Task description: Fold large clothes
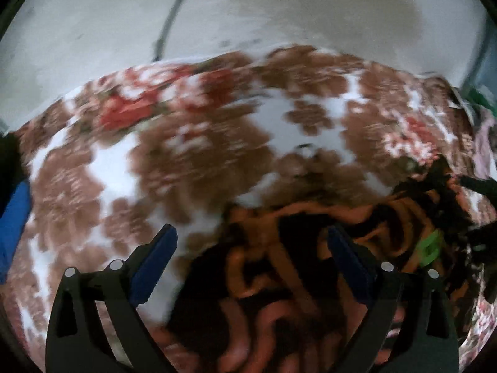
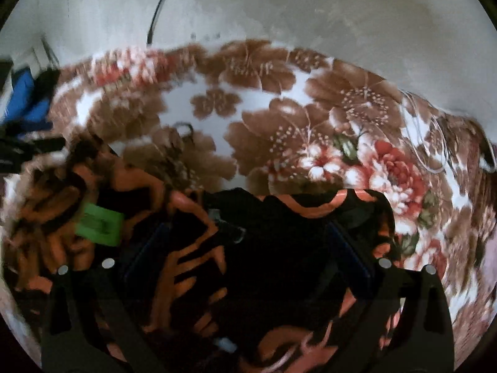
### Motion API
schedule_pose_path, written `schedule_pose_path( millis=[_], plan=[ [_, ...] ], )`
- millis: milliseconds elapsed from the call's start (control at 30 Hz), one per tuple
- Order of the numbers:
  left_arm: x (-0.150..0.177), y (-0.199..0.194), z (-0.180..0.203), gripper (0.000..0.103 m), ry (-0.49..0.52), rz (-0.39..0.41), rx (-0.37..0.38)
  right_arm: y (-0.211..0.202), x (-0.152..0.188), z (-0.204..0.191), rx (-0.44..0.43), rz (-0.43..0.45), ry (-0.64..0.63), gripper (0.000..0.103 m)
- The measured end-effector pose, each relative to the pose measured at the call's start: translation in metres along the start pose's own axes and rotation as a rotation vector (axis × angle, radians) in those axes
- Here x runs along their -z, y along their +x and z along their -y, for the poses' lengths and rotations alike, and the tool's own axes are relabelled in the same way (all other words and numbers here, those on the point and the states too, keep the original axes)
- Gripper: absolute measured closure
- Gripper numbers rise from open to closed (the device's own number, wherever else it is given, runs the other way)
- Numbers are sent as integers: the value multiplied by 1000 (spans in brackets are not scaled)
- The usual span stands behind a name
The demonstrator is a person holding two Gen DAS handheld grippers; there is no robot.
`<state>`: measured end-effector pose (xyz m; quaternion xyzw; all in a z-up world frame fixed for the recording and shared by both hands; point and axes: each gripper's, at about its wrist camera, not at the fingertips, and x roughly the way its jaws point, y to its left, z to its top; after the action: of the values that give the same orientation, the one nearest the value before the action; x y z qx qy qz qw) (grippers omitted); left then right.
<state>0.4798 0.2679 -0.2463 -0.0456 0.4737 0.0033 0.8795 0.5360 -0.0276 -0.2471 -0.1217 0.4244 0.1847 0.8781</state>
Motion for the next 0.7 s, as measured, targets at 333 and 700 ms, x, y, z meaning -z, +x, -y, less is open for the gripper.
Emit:
schedule_pose_path(
  millis=[333,700],
  plan=[
    [3,49,-29,22,-48,-129,182,-30,15,-51,-99,-5,-14,5],
    [-3,48,3,85,120,-120,230,-20,40,-54,-87,-38,-28,5]
  ],
)
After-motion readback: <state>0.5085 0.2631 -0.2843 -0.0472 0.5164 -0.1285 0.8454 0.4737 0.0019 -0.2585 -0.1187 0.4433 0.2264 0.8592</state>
